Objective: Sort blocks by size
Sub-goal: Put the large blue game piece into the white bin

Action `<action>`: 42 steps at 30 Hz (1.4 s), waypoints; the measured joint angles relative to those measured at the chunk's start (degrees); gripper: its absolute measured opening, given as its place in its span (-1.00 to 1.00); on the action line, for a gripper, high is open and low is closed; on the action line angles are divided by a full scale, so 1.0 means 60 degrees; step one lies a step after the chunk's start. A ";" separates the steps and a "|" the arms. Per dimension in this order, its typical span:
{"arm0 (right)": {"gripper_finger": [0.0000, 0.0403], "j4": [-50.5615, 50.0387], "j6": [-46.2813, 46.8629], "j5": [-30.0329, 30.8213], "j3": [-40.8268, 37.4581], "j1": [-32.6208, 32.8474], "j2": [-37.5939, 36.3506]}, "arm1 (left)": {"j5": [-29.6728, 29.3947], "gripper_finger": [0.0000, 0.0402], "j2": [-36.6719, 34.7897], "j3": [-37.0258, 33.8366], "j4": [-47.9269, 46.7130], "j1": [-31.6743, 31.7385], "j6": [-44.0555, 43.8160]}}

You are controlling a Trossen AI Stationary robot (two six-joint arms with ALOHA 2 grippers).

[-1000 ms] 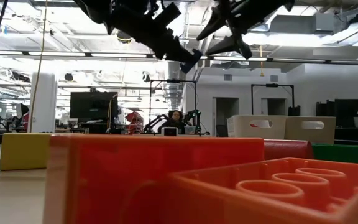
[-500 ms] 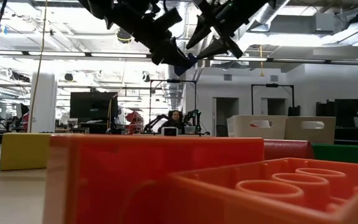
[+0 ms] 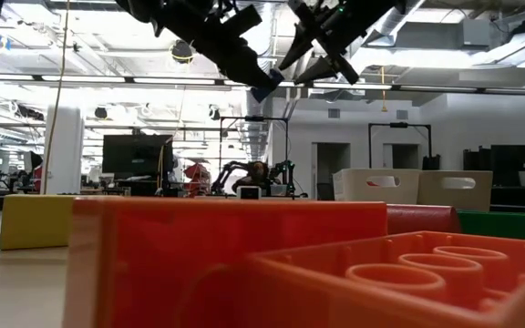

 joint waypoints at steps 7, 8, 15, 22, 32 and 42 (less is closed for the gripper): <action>0.15 0.0456 -0.0027 -0.0812 0.0000 -0.0197 -0.0022 | -0.0058 -0.30 0.0011 -0.0004 -0.0047 -0.0070 0.0161; 0.15 0.0510 -0.0036 -0.0814 0.0000 -0.0197 -0.0024 | -0.0058 -0.30 0.0013 -0.0004 -0.0032 -0.0099 0.0113; 0.15 0.0851 -0.0212 -0.1096 0.0000 -0.0219 0.0007 | -0.0036 -0.30 0.0015 -0.0007 0.0434 -0.0342 0.0010; 0.15 0.0932 -0.0305 -0.1357 -0.0003 -0.0212 0.0302 | -0.0027 -0.30 0.0015 -0.0011 0.0926 -0.0580 -0.0239; -0.10 0.1053 -0.0936 -0.1836 0.0000 -0.0267 0.0298 | -0.0244 -0.30 0.0024 -0.0018 0.0903 -0.0993 -0.0584; -0.35 0.0724 -0.1176 -0.2538 0.0007 -0.0383 0.0291 | -0.0753 -0.19 0.0033 -0.0022 0.0810 -0.1142 -0.0507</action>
